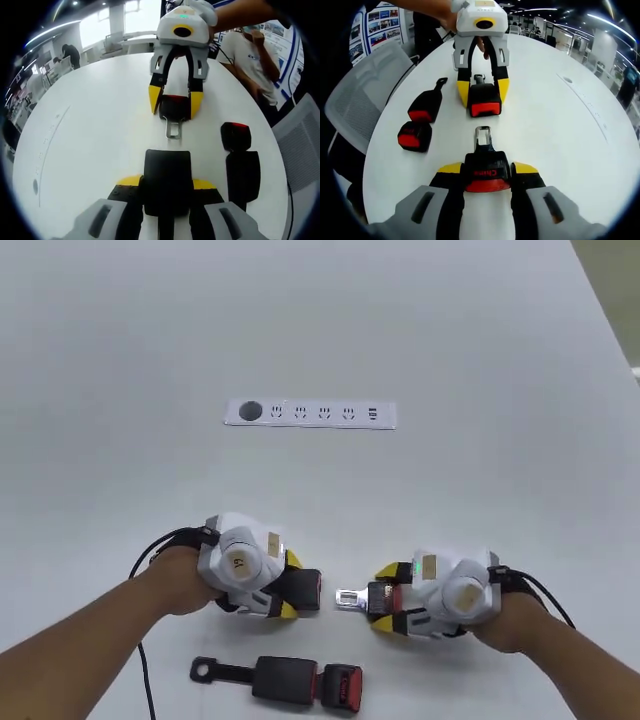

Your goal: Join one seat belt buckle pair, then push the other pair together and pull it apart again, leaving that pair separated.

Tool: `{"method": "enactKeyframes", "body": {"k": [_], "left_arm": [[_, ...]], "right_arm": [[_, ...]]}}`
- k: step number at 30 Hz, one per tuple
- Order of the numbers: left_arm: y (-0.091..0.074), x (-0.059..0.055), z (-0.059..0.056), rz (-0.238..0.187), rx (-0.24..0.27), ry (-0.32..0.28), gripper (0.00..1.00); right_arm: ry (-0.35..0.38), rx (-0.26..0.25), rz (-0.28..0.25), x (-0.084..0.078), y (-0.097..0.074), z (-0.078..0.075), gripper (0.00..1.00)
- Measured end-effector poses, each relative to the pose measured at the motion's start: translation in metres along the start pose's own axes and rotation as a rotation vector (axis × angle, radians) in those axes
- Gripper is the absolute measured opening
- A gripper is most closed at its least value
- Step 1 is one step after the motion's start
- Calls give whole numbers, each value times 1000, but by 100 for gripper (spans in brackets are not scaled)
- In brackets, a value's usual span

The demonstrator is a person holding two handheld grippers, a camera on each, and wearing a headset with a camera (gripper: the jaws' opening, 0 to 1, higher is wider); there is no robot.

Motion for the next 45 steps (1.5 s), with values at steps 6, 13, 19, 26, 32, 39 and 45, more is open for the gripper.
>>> {"method": "enactKeyframes", "body": {"k": [6, 13, 19, 26, 32, 39, 45], "left_arm": [[0, -1, 1, 8, 0, 0, 35], [1, -1, 1, 13, 0, 1, 35], [1, -1, 1, 15, -3, 4, 35], [0, -2, 0, 16, -7, 10, 35], [0, -2, 0, 20, -14, 14, 35], [0, -1, 0, 23, -17, 14, 35], [0, 1, -1, 31, -18, 8, 36]], "right_arm": [[9, -7, 15, -15, -9, -2, 34], [29, -19, 21, -31, -22, -3, 34], [38, -23, 24, -31, -32, -1, 34], [41, -26, 28, -33, -39, -3, 34], [44, -28, 30, -40, -40, -6, 34], [45, -25, 30, -48, -43, -5, 35], [41, -23, 36, -50, -45, -3, 35]]}}
Point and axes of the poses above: the centre of the closed fingertips' face, and the gripper's own axes: y roughly forward along the fingers, z roughly to its left, x roughly out of its top, the point moved 3 cm from there along -y, roughly backward along the fingers, and after that the axes turned 2 degrees about -y, right-handed, at the moved point
